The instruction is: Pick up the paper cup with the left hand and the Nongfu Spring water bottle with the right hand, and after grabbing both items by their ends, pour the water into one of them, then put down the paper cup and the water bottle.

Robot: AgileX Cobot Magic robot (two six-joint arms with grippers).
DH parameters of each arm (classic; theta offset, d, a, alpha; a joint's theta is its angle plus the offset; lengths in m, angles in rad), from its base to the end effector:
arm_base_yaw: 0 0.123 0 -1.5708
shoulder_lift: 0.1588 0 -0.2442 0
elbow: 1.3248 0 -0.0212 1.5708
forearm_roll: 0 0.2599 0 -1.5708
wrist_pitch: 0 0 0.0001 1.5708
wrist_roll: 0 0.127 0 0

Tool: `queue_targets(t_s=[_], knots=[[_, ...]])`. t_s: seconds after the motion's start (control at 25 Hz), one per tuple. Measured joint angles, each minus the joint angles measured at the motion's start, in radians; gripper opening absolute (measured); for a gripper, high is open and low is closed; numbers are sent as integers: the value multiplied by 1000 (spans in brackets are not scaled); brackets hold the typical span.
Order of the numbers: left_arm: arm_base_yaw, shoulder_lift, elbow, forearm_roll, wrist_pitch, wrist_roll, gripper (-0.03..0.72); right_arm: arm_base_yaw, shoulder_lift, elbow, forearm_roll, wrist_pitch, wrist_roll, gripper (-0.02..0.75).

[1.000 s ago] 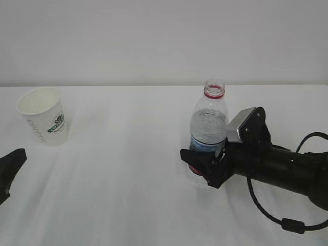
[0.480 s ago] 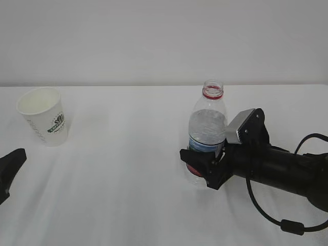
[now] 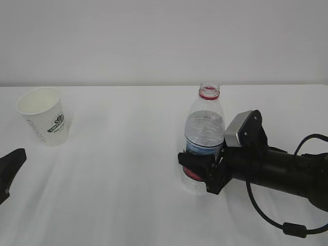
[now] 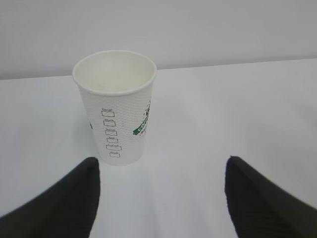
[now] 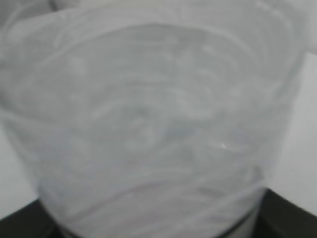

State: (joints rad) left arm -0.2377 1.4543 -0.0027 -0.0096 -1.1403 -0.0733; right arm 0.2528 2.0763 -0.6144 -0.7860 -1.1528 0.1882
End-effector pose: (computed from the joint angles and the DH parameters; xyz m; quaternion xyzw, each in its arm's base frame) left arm 0.2025 -0.0479 0.0886 0.0599 0.7794 -0.0944 0.6164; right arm 0.2820 0.1576 0.0298 -0.3631 0.7102 0.2982 0.5243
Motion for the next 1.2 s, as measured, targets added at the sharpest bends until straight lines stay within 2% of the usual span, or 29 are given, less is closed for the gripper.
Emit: queue_targets(t_s=[0.2,0.44,0.8,1.2], knots=[[0,0,0,0,0,0,577,1,-7,0,-46,4,6,484],[0,0,0,0,0,0,577,1,-112,0,-74,138,16,482],[0,0,0,0,0,0,577,1,-239,4,-113,144,90,479],[0,45,0,0,-1,0,577,1,-348,81,-133,157,102,478]])
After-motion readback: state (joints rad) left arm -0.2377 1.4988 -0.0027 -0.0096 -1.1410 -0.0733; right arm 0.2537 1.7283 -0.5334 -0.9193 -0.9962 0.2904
